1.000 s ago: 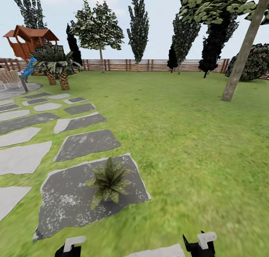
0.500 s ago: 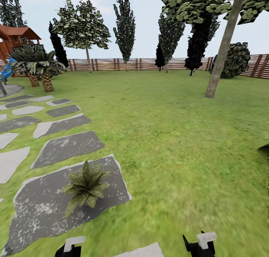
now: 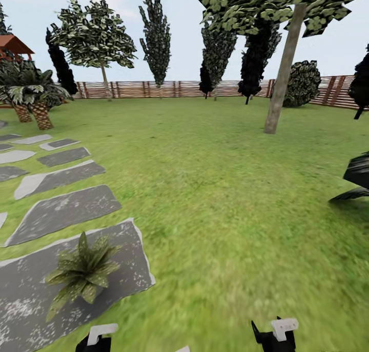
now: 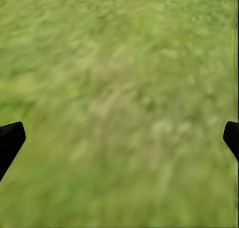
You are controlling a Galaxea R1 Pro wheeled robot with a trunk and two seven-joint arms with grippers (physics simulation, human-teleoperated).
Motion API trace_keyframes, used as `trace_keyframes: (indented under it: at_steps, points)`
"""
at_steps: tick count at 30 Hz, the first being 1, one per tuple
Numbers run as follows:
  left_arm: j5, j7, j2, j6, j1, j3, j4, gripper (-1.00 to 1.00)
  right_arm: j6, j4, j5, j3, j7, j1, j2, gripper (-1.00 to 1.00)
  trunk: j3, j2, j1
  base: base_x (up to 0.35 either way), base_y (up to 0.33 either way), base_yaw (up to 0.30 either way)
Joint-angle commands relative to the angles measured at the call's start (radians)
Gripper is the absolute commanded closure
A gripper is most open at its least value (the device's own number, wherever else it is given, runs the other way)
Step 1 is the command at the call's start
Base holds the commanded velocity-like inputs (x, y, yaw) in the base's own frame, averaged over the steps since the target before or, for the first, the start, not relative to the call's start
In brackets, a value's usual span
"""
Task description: Pick up the pesticide atomizer in the garden and spray insectifuge to fully cover both potted plants in the garden.
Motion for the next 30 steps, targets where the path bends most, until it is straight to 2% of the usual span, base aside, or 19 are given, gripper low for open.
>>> trace_keyframes:
  at_steps: [1,13,30]
  points:
    - [-0.011,0.004,0.0,-0.004,-0.001,0.005,0.001,1.0,-0.002,0.001,-0.011,0.004,0.008,-0.001,0.0,-1.0,-0.001,0.0,0.0,0.249,-0.238,-0.3]
    - [-0.009,0.004,0.0,-0.004,-0.001,0.006,0.001,1.0,-0.002,0.001,-0.011,0.005,0.008,-0.001,0.0,-1.0,-0.001,0.0,0.0,0.272,-0.208,-0.277]
    - [-0.008,0.004,0.001,-0.004,-0.001,0.006,0.001,1.0,-0.001,-0.001,-0.009,0.006,0.011,-0.001,0.003,-1.0,-0.001,0.0,0.0,0.338,-0.017,-0.01]
